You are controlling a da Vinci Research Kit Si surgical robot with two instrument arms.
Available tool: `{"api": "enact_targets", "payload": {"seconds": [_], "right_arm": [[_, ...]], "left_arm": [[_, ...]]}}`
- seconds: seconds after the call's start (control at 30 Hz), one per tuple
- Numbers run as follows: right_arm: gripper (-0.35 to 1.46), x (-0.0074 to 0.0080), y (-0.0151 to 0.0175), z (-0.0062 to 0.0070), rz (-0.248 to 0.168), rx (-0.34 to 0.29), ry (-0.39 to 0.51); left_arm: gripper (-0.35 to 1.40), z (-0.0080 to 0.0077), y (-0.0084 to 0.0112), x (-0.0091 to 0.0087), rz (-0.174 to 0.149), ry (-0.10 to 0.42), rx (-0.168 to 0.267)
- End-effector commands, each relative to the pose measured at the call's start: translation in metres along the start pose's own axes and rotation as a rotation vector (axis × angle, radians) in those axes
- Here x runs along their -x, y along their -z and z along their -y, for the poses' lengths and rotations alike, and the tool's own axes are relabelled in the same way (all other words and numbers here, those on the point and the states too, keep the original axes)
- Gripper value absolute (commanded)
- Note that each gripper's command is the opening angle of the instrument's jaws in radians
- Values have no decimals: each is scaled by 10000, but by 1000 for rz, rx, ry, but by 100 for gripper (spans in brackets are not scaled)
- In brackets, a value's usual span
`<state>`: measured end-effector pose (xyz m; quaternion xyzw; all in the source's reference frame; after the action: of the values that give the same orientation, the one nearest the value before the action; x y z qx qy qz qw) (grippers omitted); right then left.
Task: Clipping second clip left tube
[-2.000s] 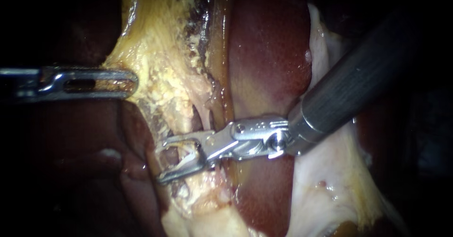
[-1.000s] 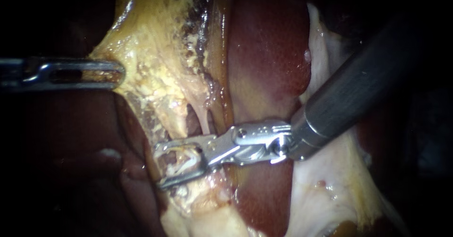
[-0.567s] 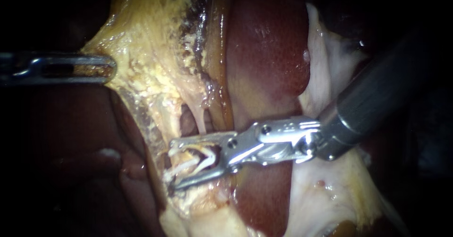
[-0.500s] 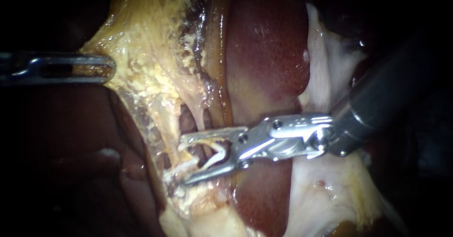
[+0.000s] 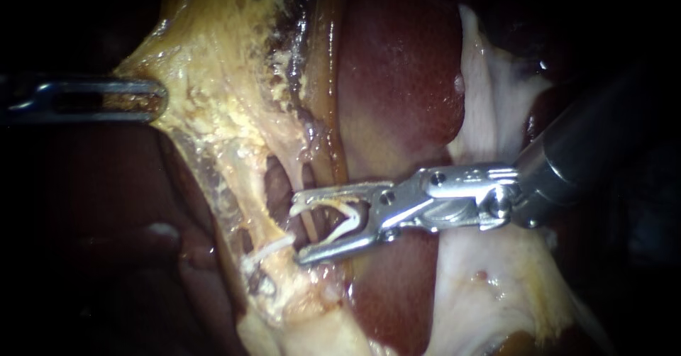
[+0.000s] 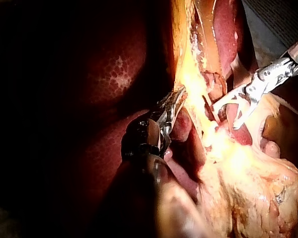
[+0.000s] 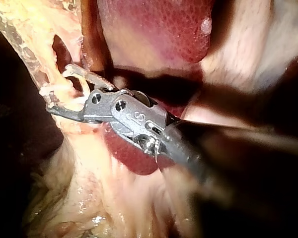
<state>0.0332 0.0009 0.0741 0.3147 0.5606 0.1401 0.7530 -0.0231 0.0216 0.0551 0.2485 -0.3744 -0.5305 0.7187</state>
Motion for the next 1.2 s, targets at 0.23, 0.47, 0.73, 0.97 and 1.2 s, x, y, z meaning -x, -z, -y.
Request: {"api": "enact_targets", "payload": {"seconds": [0.23,0.47,0.73,0.97,1.2], "right_arm": [[54,18,-15,-5,10,-8,-13],[54,32,-32,-3,18,-26,-31],[54,51,-51,0,52,-50,-52],[54,48,-51,0,58,-58,-65],[54,35,-45,-5,53,-53,-74]], "left_arm": [[-35,2,1,0,0,0,2],[-35,2,1,0,0,0,2],[-35,2,1,0,0,0,2],[-35,3,2,0,0,0,2],[-35,4,2,0,0,0,3]]}}
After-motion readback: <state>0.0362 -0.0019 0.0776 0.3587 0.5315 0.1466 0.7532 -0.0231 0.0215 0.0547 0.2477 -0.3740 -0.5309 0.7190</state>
